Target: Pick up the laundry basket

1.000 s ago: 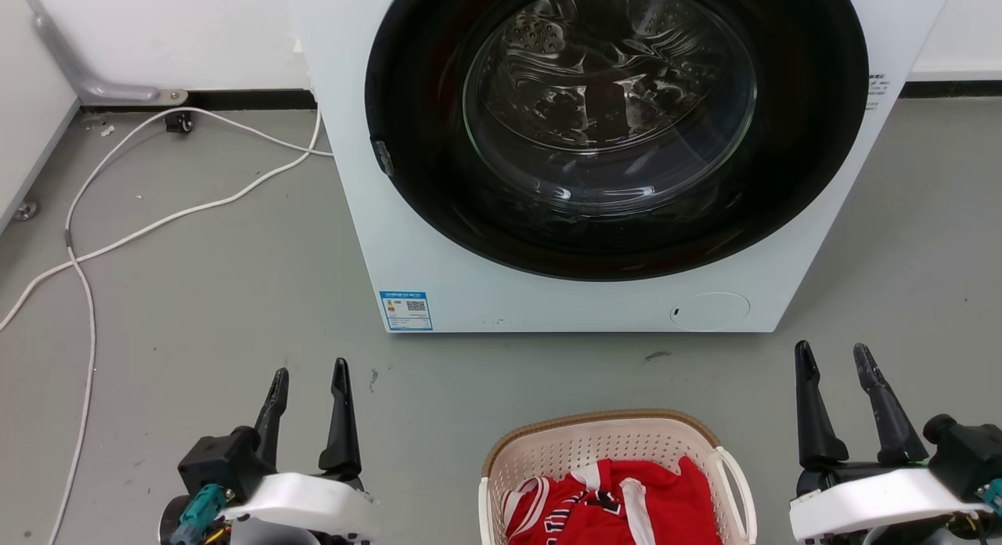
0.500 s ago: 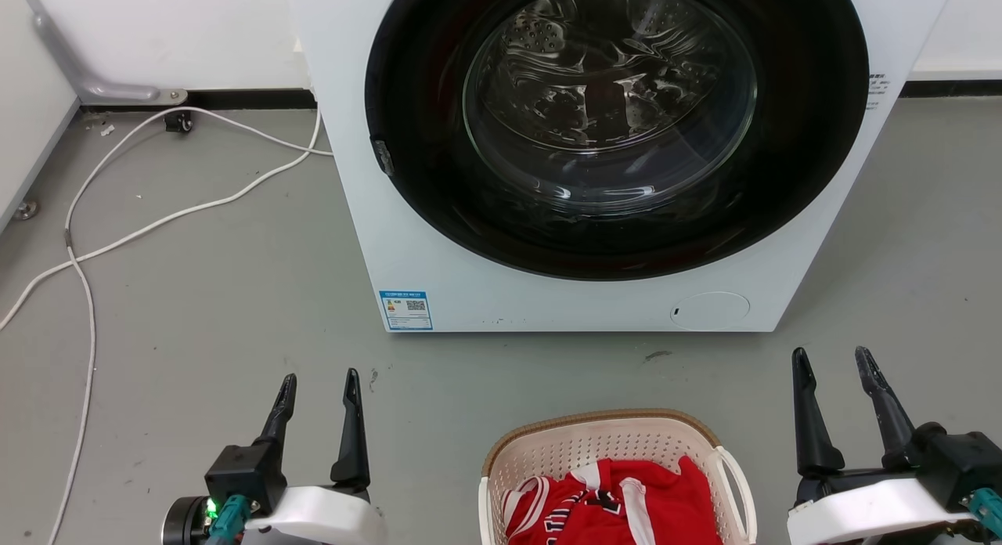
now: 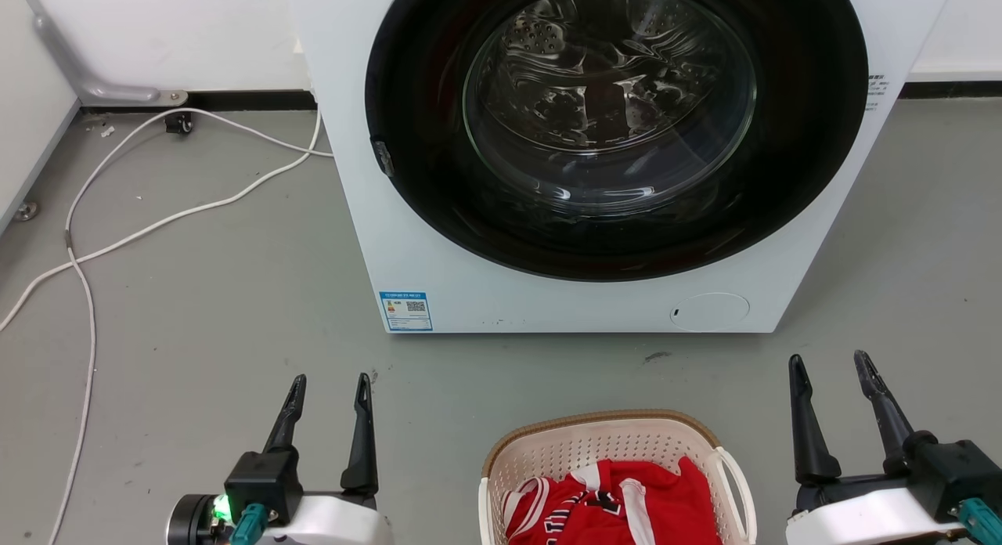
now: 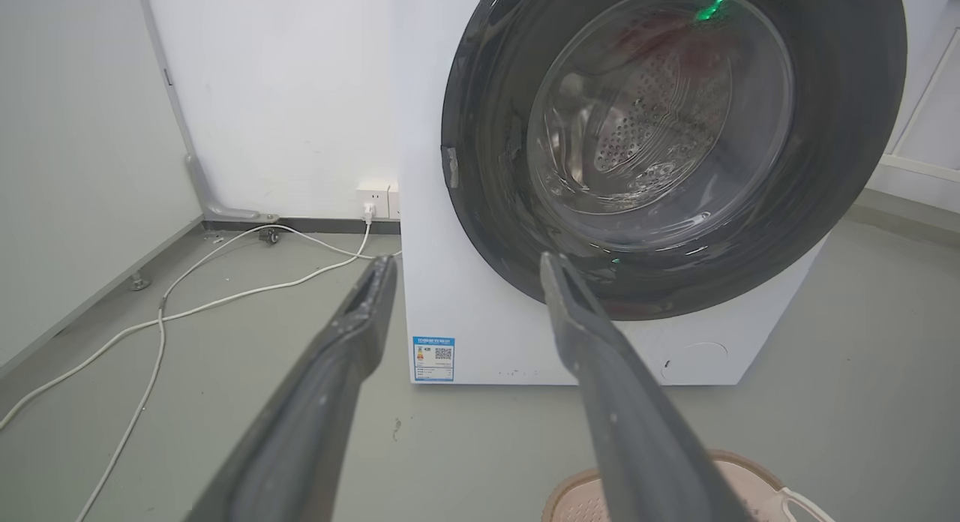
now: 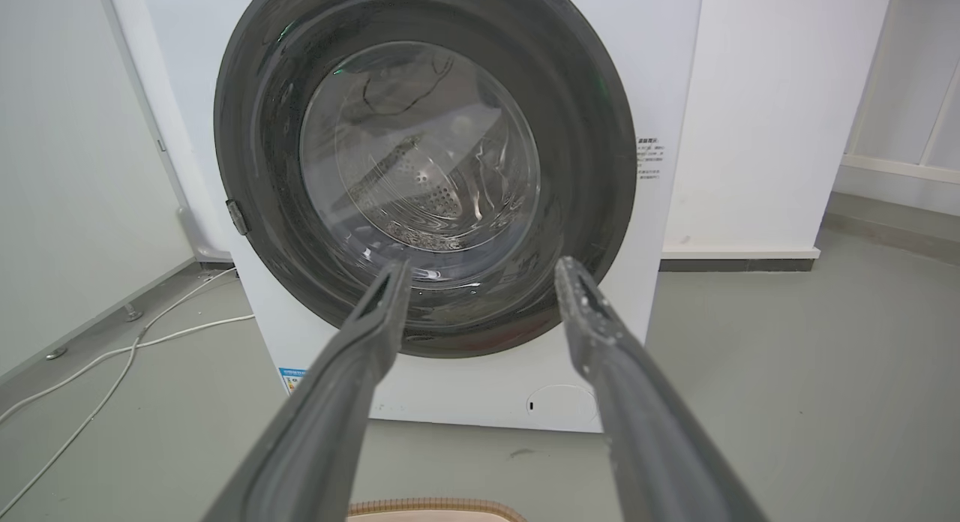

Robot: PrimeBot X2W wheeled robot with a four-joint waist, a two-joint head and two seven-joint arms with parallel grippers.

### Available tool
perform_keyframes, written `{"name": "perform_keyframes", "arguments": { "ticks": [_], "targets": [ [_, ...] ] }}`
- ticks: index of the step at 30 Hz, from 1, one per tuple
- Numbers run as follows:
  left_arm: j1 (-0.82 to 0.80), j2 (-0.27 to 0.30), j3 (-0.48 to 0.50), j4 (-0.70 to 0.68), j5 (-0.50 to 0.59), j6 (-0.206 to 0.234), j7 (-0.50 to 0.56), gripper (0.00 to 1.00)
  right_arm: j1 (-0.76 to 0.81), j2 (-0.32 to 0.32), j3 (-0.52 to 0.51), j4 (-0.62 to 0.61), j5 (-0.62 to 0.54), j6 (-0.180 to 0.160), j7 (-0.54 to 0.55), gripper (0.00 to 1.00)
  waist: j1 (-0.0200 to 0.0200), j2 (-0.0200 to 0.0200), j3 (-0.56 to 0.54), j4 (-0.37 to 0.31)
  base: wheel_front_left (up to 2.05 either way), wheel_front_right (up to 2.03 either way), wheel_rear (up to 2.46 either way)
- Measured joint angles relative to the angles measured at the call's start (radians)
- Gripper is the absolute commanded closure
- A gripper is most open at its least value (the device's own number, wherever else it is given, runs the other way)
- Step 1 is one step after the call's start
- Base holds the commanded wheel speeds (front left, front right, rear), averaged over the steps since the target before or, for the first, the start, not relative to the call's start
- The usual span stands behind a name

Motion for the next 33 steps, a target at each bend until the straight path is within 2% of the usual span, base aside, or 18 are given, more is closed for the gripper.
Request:
{"name": "perform_keyframes", "arguments": {
  "ticks": [7,33],
  "targets": [
    [0.007,0.0,-0.009,-0.004,0.038,0.007,-0.01,0.0,0.007,0.0,0.004,-0.001,-0.028,0.0,-0.013,0.0,0.0,0.0,-0.001,-0.001,0.0,0.0,0.0],
    [0.01,0.0,-0.011,0.004,0.027,0.008,-0.01,0.0,0.009,0.0,0.007,0.011,-0.001,0.0,-0.014,0.0,0.0,0.0,-0.005,-0.001,0.0,0.0,0.0]
  ]
}}
